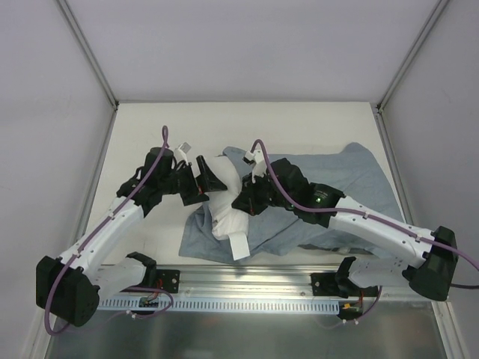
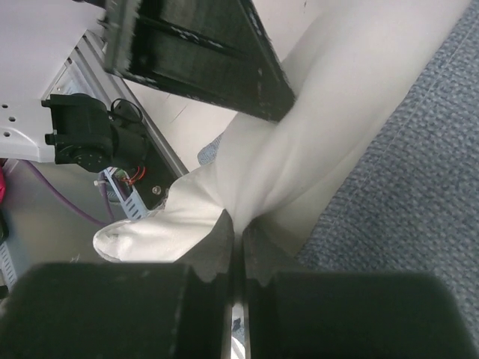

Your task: Remove the pillowcase from the pillow

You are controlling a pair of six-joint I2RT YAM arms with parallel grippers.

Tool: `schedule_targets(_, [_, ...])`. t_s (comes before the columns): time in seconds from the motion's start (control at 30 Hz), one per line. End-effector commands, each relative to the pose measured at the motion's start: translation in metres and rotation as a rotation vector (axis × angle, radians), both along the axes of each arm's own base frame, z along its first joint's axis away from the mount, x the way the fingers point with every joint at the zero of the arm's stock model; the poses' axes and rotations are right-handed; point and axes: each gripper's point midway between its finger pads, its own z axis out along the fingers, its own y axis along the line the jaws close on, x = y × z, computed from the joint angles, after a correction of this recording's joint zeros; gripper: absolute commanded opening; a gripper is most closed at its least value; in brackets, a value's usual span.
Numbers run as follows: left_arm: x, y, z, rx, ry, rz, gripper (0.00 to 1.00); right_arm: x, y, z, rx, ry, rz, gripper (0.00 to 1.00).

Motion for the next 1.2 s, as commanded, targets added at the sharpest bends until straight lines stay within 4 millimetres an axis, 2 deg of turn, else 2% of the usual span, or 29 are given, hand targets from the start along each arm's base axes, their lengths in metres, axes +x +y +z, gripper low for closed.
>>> schedule_targets(0.0, [-0.002,-0.017,-0.014,-0.054,0.045,-0.025,0.99,0.002,0.027,0.068,0.22,-0.08,0.048,0.01])
schedule_targets(0.07, [-0.001,-0.024,-0.023,-0.059,0.053,-0.038,0.99,0.002,0.027,0.065,0.217,-0.073,0.046,0.01])
schedule_targets(0.23, [0.008,-0.027,-0.046,-0.067,0.07,0.009,0.99,-0.002,0.025,0.062,0.219,-0.063,0.051,0.01])
schedule_targets(0.3, [0.016,-0.036,-0.044,-0.131,0.04,0.007,0.99,-0.003,0.026,0.06,0.224,-0.052,0.059,0.01])
schedule_targets(0.37, [0.02,-0.046,-0.052,-0.168,0.072,0.007,0.99,-0.005,0.027,0.059,0.231,-0.042,0.065,0.01])
schedule_targets(0.4, [0.025,-0.052,-0.048,-0.188,0.05,-0.003,0.81,-0.006,0.027,0.057,0.23,-0.036,0.066,0.01])
schedule_targets(0.43, [0.025,-0.057,-0.053,-0.192,0.074,-0.023,0.65,-0.007,0.027,0.056,0.228,-0.03,0.07,0.01])
schedule_targets(0.47, [0.029,-0.06,-0.048,-0.2,0.067,-0.031,0.4,-0.007,0.026,0.055,0.224,-0.028,0.07,0.01])
schedule_targets(0.5, [0.03,-0.061,-0.048,-0.199,0.073,-0.032,0.0,-0.008,0.023,0.053,0.216,-0.026,0.066,0.01])
schedule_targets(0.6, [0.037,-0.058,-0.045,-0.166,0.06,-0.003,0.0,-0.01,0.014,0.047,0.181,-0.026,0.051,0.01])
schedule_targets(0.63, [0.04,-0.051,-0.047,-0.126,0.05,0.03,0.0,-0.009,0.011,0.047,0.171,-0.034,0.051,0.01])
schedule_targets(0.67, [0.042,-0.047,-0.044,-0.113,0.039,0.048,0.0,-0.011,0.005,0.041,0.135,-0.023,0.042,0.04])
schedule_targets(0.7, [0.044,-0.037,-0.041,-0.1,0.024,0.074,0.0,-0.007,-0.001,0.041,0.117,-0.033,0.007,0.14])
schedule_targets(0.73, [0.047,-0.031,-0.04,-0.093,0.017,0.095,0.0,-0.005,-0.006,0.04,0.096,-0.04,-0.011,0.3])
schedule_targets(0.77, [0.049,-0.023,-0.042,-0.088,0.014,0.123,0.0,-0.005,-0.015,0.032,0.051,-0.039,-0.024,0.62])
schedule_targets(0.83, [0.058,-0.005,-0.036,-0.102,-0.004,0.173,0.0,-0.001,-0.028,0.037,0.03,-0.067,-0.072,0.85])
schedule_targets(0.87, [0.059,0.001,-0.034,-0.107,-0.005,0.182,0.0,-0.002,-0.037,0.032,-0.009,-0.066,-0.082,0.98])
schedule_targets(0.9, [0.061,0.006,-0.029,-0.105,-0.026,0.188,0.0,0.006,-0.051,0.037,-0.031,-0.099,-0.154,0.99])
schedule_targets(0.93, [0.067,0.016,-0.025,-0.103,-0.039,0.214,0.0,0.008,-0.061,0.039,-0.051,-0.111,-0.189,1.0])
schedule_targets(1.0, [0.067,0.027,-0.022,-0.068,-0.047,0.216,0.0,0.011,-0.093,0.04,-0.128,-0.131,-0.276,0.99])
schedule_targets(1.03, [0.069,0.034,-0.011,-0.056,-0.067,0.226,0.0,0.02,-0.119,0.049,-0.146,-0.182,-0.384,0.99])
schedule_targets(1.07, [0.069,0.05,-0.014,-0.023,-0.044,0.261,0.0,0.018,-0.143,0.042,-0.218,-0.186,-0.437,0.97])
schedule_targets(1.1, [0.071,0.06,-0.011,0.008,-0.074,0.271,0.0,0.025,-0.169,0.043,-0.255,-0.215,-0.542,0.96])
schedule_targets(1.13, [0.072,0.068,0.004,0.011,-0.112,0.286,0.0,0.019,-0.195,0.043,-0.272,-0.223,-0.587,0.96])
schedule_targets(1.17, [0.077,0.084,0.008,0.023,-0.124,0.331,0.0,0.018,-0.211,0.041,-0.288,-0.233,-0.635,0.96])
